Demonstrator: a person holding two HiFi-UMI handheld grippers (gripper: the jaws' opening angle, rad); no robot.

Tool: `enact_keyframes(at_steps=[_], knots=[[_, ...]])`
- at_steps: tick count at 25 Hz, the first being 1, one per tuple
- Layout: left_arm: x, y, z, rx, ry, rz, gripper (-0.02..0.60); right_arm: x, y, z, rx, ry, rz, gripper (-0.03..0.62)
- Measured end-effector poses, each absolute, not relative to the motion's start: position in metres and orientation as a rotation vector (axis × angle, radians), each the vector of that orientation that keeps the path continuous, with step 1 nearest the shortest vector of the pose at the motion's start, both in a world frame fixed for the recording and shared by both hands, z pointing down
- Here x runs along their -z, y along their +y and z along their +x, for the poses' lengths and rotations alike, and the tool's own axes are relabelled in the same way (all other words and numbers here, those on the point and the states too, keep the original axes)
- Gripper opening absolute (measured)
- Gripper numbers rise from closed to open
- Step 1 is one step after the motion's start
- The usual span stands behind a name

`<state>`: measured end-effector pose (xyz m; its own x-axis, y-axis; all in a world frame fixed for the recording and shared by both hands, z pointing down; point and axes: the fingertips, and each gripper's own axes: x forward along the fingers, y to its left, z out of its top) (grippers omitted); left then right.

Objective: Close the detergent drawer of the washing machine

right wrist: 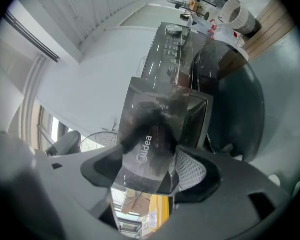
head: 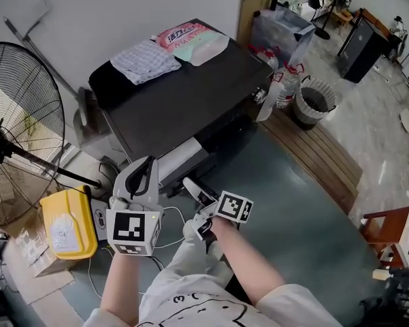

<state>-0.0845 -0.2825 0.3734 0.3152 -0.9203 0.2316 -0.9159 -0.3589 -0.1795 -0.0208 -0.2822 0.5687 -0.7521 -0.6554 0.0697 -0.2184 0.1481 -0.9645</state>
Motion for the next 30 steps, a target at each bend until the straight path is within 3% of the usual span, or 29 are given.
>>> enact_keyframes(at_steps=[30], knots=[[-0.383, -0.31, -0.125, 0.476, 1.81, -2.547, 0.018, -0.565, -0.314, -0.05, 1.617, 2.04, -0.87, 0.314]])
